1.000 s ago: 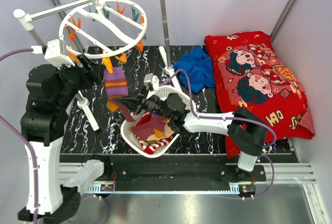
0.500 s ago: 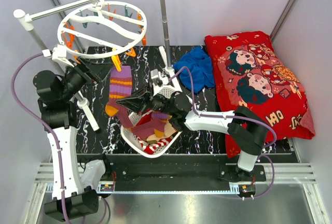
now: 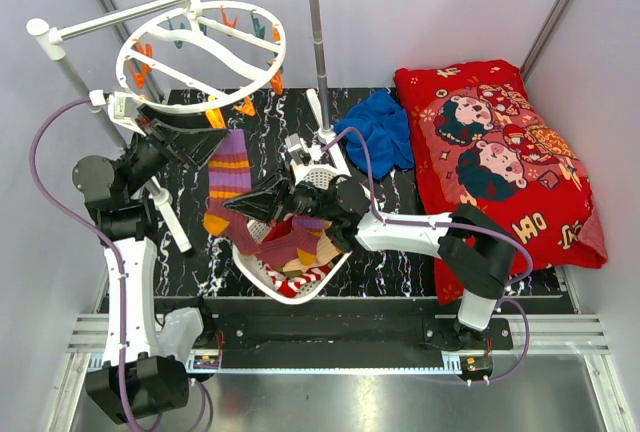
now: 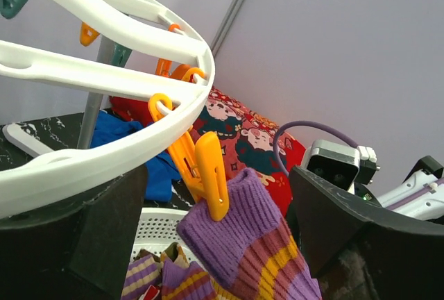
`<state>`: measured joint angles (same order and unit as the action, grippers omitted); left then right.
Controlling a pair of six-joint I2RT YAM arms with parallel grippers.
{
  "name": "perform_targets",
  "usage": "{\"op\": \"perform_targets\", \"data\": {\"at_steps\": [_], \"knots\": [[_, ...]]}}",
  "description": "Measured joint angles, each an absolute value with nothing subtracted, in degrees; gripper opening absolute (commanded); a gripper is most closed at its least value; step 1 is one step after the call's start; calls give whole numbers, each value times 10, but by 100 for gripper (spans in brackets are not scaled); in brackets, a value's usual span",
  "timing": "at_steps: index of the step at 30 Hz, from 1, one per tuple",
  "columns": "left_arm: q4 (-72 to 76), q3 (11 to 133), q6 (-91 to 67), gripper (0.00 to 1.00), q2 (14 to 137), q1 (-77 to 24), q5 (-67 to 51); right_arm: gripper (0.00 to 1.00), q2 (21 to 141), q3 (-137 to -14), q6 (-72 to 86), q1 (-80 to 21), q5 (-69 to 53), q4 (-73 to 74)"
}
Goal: Remove the socks clipped to the hanger
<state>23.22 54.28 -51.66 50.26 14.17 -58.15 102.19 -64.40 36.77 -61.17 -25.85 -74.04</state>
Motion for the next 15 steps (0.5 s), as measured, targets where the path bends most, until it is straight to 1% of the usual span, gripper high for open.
{"op": "perform_targets", "data": {"at_steps": [8,15], "knots": [[350,514,-565,86,519,142,-589,0,1023,-654,388,-611,-277,-744],[489,497,-651,83,547,142,-590,0,1027,-658,404,-611,-288,-744]]}}
